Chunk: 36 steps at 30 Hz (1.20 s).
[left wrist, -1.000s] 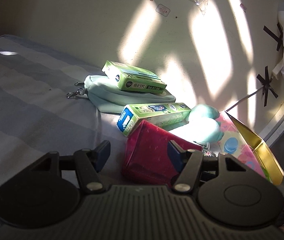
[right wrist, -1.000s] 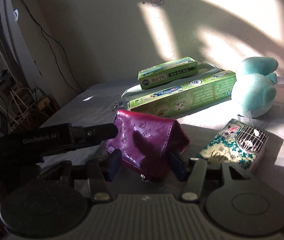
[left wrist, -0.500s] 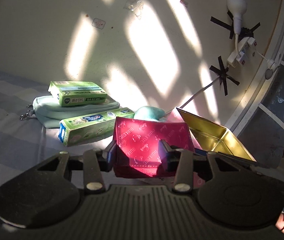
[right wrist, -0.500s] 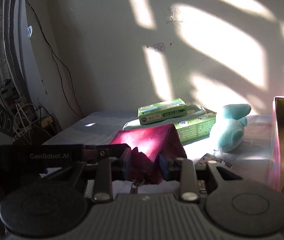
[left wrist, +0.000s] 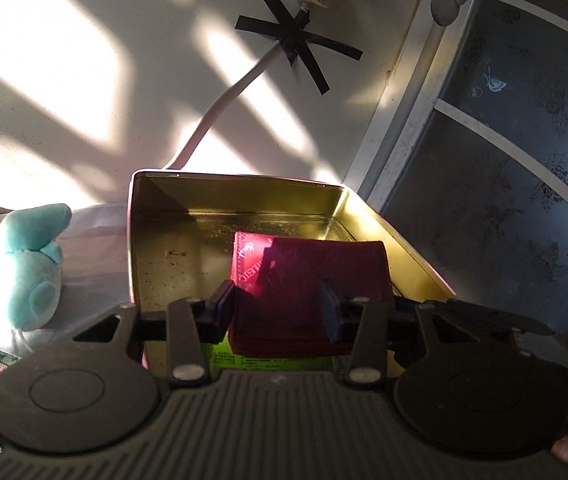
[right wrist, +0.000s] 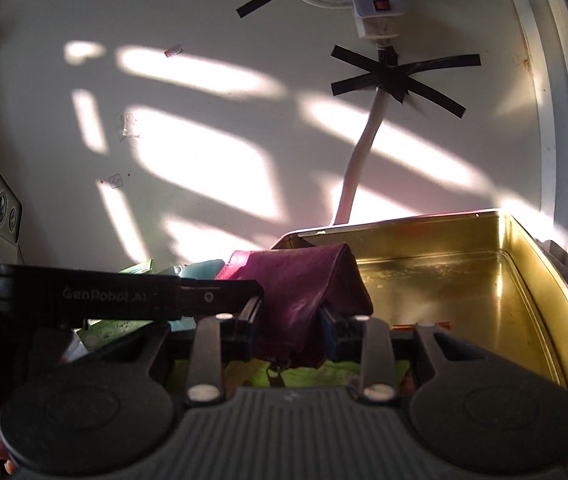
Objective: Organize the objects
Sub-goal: 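Carry the pink pouch into the gold tin and open the left gripper, then grasp the teal plush toy with the right gripper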
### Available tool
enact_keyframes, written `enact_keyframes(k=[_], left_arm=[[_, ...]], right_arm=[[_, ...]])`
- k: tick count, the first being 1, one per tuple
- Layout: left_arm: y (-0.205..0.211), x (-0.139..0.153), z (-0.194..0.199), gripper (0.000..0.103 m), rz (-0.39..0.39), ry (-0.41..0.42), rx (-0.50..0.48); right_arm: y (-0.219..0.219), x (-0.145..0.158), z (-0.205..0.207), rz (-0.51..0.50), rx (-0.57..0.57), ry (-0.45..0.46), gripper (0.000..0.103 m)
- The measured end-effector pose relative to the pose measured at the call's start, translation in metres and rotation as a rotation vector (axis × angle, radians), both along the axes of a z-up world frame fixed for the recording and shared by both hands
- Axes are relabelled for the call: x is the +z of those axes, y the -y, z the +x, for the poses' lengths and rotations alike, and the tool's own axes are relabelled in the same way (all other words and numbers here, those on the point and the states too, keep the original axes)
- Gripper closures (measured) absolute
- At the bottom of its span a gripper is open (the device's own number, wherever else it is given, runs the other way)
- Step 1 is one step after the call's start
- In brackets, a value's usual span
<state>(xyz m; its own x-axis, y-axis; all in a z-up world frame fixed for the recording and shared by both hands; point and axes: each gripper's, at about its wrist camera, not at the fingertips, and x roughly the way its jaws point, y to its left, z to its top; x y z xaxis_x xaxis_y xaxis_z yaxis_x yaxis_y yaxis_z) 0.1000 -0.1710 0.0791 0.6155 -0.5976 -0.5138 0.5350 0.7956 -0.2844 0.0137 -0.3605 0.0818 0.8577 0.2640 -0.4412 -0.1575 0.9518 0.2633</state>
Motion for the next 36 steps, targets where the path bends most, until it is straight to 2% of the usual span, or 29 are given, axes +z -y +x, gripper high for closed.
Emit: enact_keyframes(k=[3, 4, 7, 10, 16, 20, 25, 30, 34, 36], left_arm=[[0.02, -0.008, 0.012, 0.055, 0.066, 0.032, 0.011], [0.023, -0.008, 0.014, 0.053, 0.088, 0.048, 0.025], [0.023, -0.007, 0.016, 0.05, 0.123, 0.072, 0.059], [0.007, -0.002, 0.007, 0.042, 0.087, 0.068, 0.066], [-0.027, 0.005, -0.025, 0.042, 0.042, 0.11, 0.057], [-0.052, 0.003, -0.051, 0.042, 0.032, 0.138, 0.044], [-0.099, -0.01, -0.072, 0.042, 0.031, 0.135, 0.082], [-0.16, -0.032, -0.074, 0.042, 0.06, 0.077, 0.209], [-0.214, -0.045, -0.064, 0.042, 0.064, 0.027, 0.374], [-0.238, -0.05, -0.06, 0.042, 0.06, 0.036, 0.465]], right_arm=[[0.008, -0.013, 0.02, -0.035, -0.025, -0.051, 0.072], [0.008, -0.018, 0.026, -0.06, -0.042, -0.063, 0.067], [0.009, -0.025, 0.029, -0.14, -0.12, -0.016, 0.045], [0.009, -0.021, 0.018, -0.16, -0.167, 0.025, 0.031], [-0.003, -0.013, -0.018, -0.147, -0.165, 0.072, 0.031], [-0.012, -0.008, -0.047, -0.069, -0.171, 0.123, 0.031], [-0.043, -0.004, -0.069, -0.025, -0.085, 0.193, 0.031], [-0.098, 0.004, -0.066, -0.051, 0.074, 0.196, 0.035], [-0.139, 0.001, -0.046, -0.057, 0.19, 0.131, 0.039], [-0.159, -0.001, -0.028, -0.086, 0.213, 0.098, 0.039]])
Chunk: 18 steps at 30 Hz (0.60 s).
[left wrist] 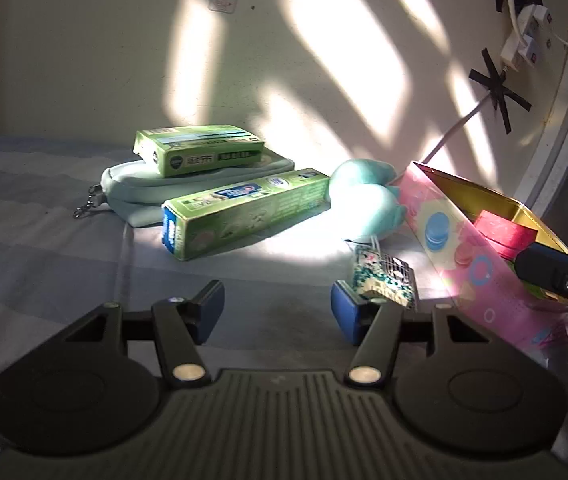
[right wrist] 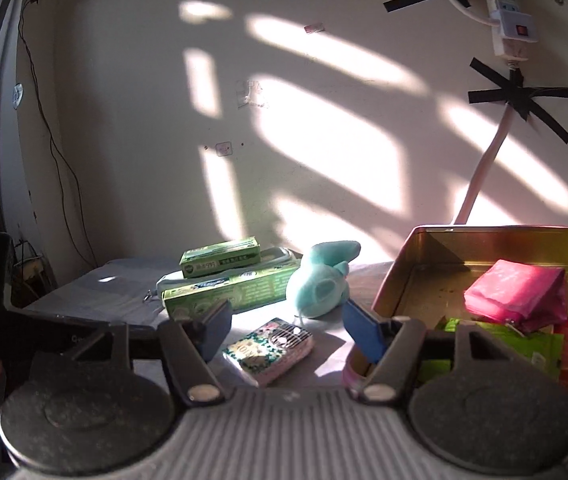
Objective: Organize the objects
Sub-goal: 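Grasp the teal plush toy with the right gripper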
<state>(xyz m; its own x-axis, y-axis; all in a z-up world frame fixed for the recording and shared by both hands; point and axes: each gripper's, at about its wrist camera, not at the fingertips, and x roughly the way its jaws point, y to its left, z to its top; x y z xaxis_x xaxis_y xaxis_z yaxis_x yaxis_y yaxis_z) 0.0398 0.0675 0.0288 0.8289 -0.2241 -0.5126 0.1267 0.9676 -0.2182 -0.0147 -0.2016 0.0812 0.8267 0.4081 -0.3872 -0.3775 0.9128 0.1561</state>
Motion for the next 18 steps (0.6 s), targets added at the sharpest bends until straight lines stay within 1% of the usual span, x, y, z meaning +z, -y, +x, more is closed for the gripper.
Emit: enact_keyframes(k=[2, 3, 4, 5, 7, 8, 9, 11, 12, 13, 14, 15, 16, 17, 18], left_arm=[[-0.016, -0.006, 0.003, 0.042, -0.023, -0.006, 0.058], [-0.025, -0.011, 0.005, 0.042, -0.058, -0.014, 0.069], [-0.029, -0.016, 0.005, 0.042, -0.073, -0.023, 0.074], [-0.031, -0.018, 0.007, 0.042, -0.082, -0.039, 0.076], [-0.037, -0.017, 0.005, 0.042, -0.121, -0.02, 0.057], [-0.037, -0.016, 0.004, 0.042, -0.123, -0.013, 0.051], [-0.038, -0.016, 0.004, 0.042, -0.125, -0.013, 0.046], [-0.041, -0.017, 0.005, 0.042, -0.149, -0.021, 0.031], [-0.043, -0.016, 0.005, 0.042, -0.156, -0.018, 0.034], [-0.046, -0.015, 0.004, 0.042, -0.164, -0.01, 0.043], [-0.049, -0.014, 0.003, 0.042, -0.174, -0.004, 0.05], [-0.055, -0.012, 0.002, 0.042, -0.199, 0.001, 0.061], [-0.06, -0.011, 0.001, 0.041, -0.227, 0.003, 0.069], [-0.066, -0.011, 0.0, 0.041, -0.258, 0.001, 0.079], [-0.071, -0.011, -0.001, 0.04, -0.288, -0.004, 0.089]], right_arm=[[-0.024, 0.005, 0.024, -0.068, 0.004, -0.011, 0.039], [-0.034, 0.009, 0.041, -0.109, -0.001, -0.027, 0.04], [-0.042, 0.013, 0.055, -0.136, -0.008, -0.046, 0.039], [-0.051, 0.017, 0.078, -0.174, -0.009, -0.093, 0.037], [-0.064, 0.017, 0.122, -0.232, -0.037, -0.191, 0.033], [-0.068, 0.014, 0.144, -0.257, -0.051, -0.252, 0.031], [-0.071, 0.007, 0.167, -0.272, -0.057, -0.335, 0.03], [-0.071, -0.011, 0.197, -0.251, -0.089, -0.468, 0.031], [-0.07, -0.02, 0.207, -0.241, -0.098, -0.51, 0.032], [-0.072, -0.025, 0.211, -0.245, -0.115, -0.522, 0.034], [-0.074, -0.028, 0.211, -0.251, -0.115, -0.513, 0.039], [-0.08, -0.028, 0.205, -0.278, -0.106, -0.479, 0.041], [-0.087, -0.025, 0.195, -0.315, -0.093, -0.431, 0.045], [-0.095, -0.022, 0.182, -0.366, -0.075, -0.367, 0.045], [-0.106, -0.018, 0.162, -0.45, -0.041, -0.268, 0.046]])
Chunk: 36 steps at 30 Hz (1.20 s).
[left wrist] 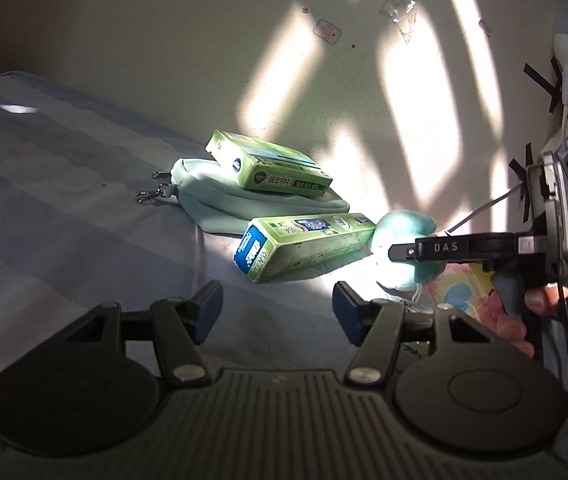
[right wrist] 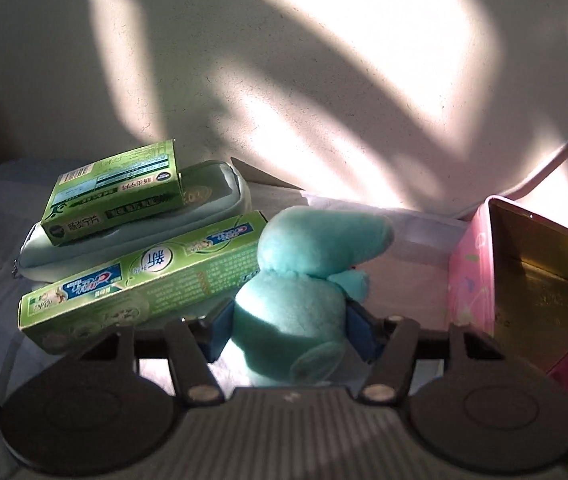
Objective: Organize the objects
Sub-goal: 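Grasp the teal plush toy with the right gripper, then carry the teal plush into the gold tin and open the right gripper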
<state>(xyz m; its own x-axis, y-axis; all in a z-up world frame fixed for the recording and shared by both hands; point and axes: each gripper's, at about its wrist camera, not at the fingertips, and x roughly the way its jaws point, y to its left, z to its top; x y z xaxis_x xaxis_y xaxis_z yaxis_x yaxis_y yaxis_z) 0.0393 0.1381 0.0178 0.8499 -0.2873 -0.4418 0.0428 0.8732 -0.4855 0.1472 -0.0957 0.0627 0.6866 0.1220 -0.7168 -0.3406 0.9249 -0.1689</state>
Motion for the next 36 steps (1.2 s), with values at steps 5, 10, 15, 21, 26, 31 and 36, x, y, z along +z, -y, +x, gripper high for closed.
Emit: enact_keyframes(k=[5, 10, 15, 21, 26, 31, 36], left_arm=[[-0.015, 0.002, -0.006, 0.04, -0.093, 0.008, 0.027], [-0.011, 0.007, -0.014, 0.037, -0.11, 0.042, -0.046], [0.004, 0.018, -0.029, 0.023, -0.071, 0.101, -0.111], [0.015, 0.021, -0.035, 0.021, -0.021, 0.078, -0.127], [-0.004, 0.02, -0.055, 0.021, -0.021, 0.06, -0.069], [-0.015, 0.015, -0.06, 0.02, -0.037, 0.017, -0.046], [0.006, 0.001, -0.046, 0.036, -0.044, -0.04, -0.149]], right_arm=[[-0.042, -0.006, -0.133, -0.306, 0.417, 0.273, 0.043], [-0.047, -0.018, -0.22, -0.317, 0.607, 0.342, 0.018], [-0.018, -0.007, -0.246, -0.108, 0.547, 0.289, 0.007], [0.007, -0.008, -0.233, 0.135, 0.413, 0.153, 0.009], [-0.001, -0.007, -0.229, 0.227, 0.464, 0.088, 0.009], [-0.021, -0.014, -0.222, 0.224, 0.491, 0.063, 0.009], [-0.034, -0.027, -0.209, 0.229, 0.459, 0.023, 0.021]])
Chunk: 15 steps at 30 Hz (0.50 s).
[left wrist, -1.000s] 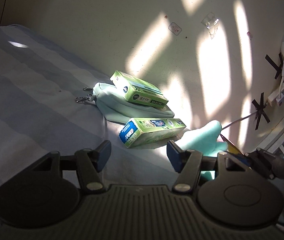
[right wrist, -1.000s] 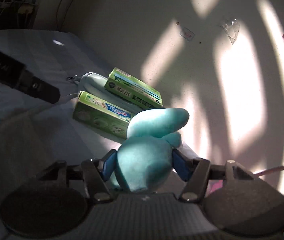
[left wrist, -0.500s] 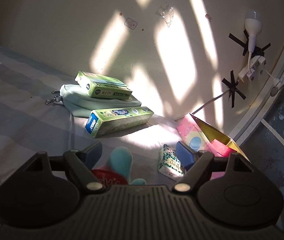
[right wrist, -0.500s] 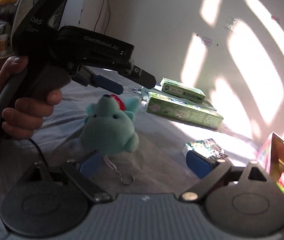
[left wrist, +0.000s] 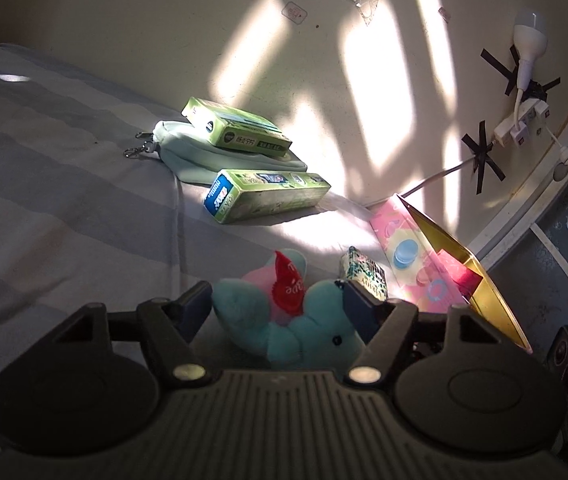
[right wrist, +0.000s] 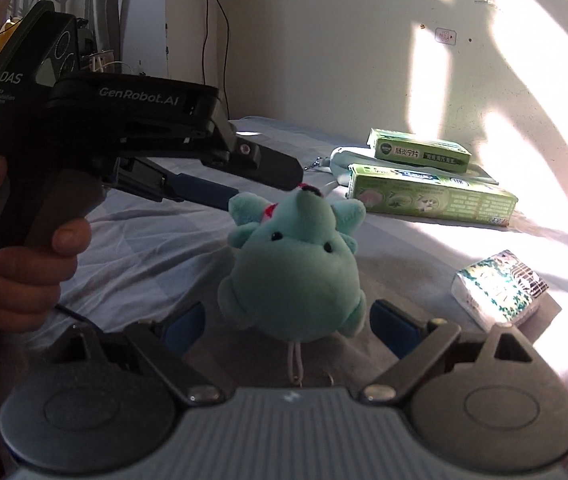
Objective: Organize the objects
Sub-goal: 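Carry the teal plush into the gold tin and open the right gripper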
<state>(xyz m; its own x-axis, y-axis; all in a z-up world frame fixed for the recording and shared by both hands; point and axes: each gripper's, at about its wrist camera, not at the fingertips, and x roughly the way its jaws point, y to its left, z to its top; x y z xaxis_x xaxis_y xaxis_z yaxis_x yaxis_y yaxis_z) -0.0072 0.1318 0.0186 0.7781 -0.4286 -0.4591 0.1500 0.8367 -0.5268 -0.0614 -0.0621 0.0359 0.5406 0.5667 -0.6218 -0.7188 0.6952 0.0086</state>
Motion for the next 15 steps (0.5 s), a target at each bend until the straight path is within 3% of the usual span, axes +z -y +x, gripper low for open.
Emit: enact_keyframes(k=[2, 5, 9, 11, 15], left_arm=[[0.009, 0.002, -0.001, 0.041, 0.019, 0.011, 0.009], [0.022, 0.023, -0.007, 0.044, 0.047, 0.066, -0.033], [0.051, 0.059, -0.004, 0.044, 0.037, 0.174, -0.112], [0.081, 0.077, 0.006, 0.044, 0.035, 0.217, -0.185], [0.155, 0.088, 0.03, 0.044, 0.069, 0.251, -0.326]], right_arm=[[-0.001, -0.002, 0.003, -0.008, -0.045, 0.014, 0.045], [0.014, 0.007, 0.002, 0.052, -0.08, 0.024, 0.049], [0.049, 0.037, -0.015, 0.077, -0.17, 0.235, 0.049], [0.073, 0.048, -0.019, 0.067, -0.238, 0.313, 0.048], [0.135, 0.059, -0.013, 0.054, -0.394, 0.364, 0.048]])
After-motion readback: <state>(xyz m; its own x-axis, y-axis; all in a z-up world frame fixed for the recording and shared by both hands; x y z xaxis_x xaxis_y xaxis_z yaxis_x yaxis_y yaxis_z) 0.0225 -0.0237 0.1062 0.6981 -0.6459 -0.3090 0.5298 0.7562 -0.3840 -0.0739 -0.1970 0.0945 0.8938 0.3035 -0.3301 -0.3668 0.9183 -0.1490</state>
